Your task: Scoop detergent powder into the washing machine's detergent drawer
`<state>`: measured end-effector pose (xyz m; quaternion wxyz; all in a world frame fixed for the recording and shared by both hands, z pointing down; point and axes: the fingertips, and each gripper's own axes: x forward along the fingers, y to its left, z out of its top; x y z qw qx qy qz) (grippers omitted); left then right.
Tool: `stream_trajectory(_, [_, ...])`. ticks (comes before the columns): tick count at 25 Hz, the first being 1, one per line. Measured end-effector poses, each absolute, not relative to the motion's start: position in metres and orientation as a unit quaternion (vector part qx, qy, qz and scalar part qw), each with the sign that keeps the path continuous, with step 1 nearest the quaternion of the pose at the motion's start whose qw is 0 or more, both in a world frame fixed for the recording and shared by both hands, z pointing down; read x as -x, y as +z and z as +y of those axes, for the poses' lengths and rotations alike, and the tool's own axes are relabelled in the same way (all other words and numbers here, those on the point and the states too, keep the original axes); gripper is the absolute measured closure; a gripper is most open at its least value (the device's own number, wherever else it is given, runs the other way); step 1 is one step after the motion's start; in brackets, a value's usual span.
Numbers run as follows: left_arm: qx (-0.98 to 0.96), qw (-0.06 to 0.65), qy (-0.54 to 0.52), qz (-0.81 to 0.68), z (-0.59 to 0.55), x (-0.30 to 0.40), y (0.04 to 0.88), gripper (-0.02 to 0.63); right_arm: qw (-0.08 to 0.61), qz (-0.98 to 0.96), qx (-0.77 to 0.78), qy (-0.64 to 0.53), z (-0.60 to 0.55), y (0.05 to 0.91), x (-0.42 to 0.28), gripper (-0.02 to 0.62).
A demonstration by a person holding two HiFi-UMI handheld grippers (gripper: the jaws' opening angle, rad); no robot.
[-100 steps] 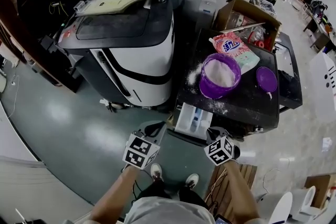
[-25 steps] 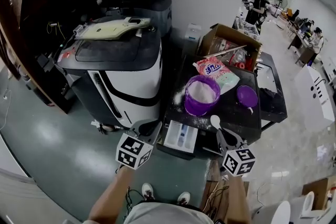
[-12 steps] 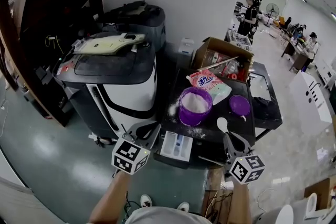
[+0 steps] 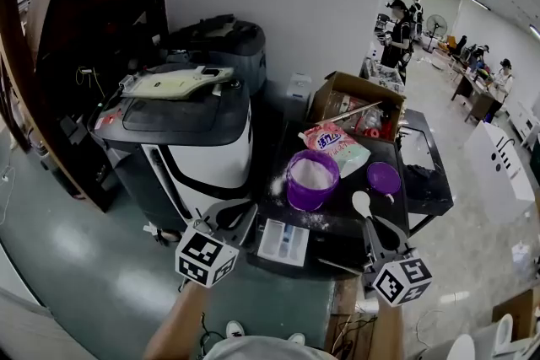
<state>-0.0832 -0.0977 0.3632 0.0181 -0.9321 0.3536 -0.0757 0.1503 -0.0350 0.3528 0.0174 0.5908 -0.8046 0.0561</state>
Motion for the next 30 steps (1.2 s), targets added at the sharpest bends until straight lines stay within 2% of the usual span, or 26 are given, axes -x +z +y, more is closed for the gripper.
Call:
stream_trajectory(7, [0.933,0.023,-0.074,0.350,-0.095,0.079,0.358,0.597,0.042,-0.804,-0.591,0.047,-0.033,0.357,-0.150,0.592])
stream_trajectory(30, [0.936,0.018,-0.080,0.341,-0.092,0.080,0.367,0.597,0.063,-0.804,-0.590,0.043,-0.035,0.368,-0.140,0.592])
